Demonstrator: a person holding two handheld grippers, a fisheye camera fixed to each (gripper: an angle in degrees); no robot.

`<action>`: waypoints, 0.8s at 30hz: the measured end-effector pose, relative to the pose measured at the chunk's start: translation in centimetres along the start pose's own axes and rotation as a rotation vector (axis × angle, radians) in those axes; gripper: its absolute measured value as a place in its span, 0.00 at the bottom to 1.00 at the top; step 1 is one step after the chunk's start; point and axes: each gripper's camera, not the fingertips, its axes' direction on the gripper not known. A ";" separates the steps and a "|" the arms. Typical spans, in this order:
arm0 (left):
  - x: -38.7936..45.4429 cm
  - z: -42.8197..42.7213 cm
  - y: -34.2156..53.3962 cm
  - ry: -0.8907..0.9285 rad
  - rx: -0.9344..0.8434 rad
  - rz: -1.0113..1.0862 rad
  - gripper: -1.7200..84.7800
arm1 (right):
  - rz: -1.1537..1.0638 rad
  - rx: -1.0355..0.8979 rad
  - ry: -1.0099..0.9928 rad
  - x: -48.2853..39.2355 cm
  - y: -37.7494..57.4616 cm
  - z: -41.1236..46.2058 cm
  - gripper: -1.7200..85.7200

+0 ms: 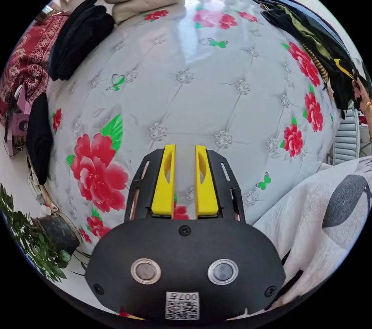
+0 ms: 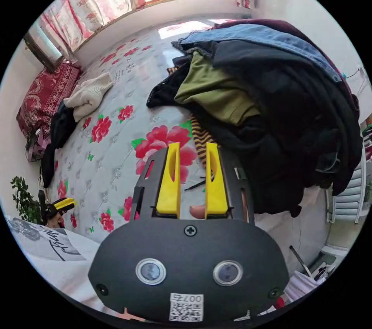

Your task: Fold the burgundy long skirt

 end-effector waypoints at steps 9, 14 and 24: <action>0.7 -0.3 -2.0 -0.009 -0.024 0.030 0.09 | 0.266 0.421 0.461 12.4 -3.7 -11.8 0.12; 1.0 -0.5 -3.0 -0.047 -0.064 0.022 0.09 | 0.475 0.297 0.245 19.8 -4.1 -8.8 0.09; -0.7 -1.7 -1.4 0.008 0.010 -0.154 0.09 | 0.199 0.595 -0.166 12.0 -4.9 -18.3 0.03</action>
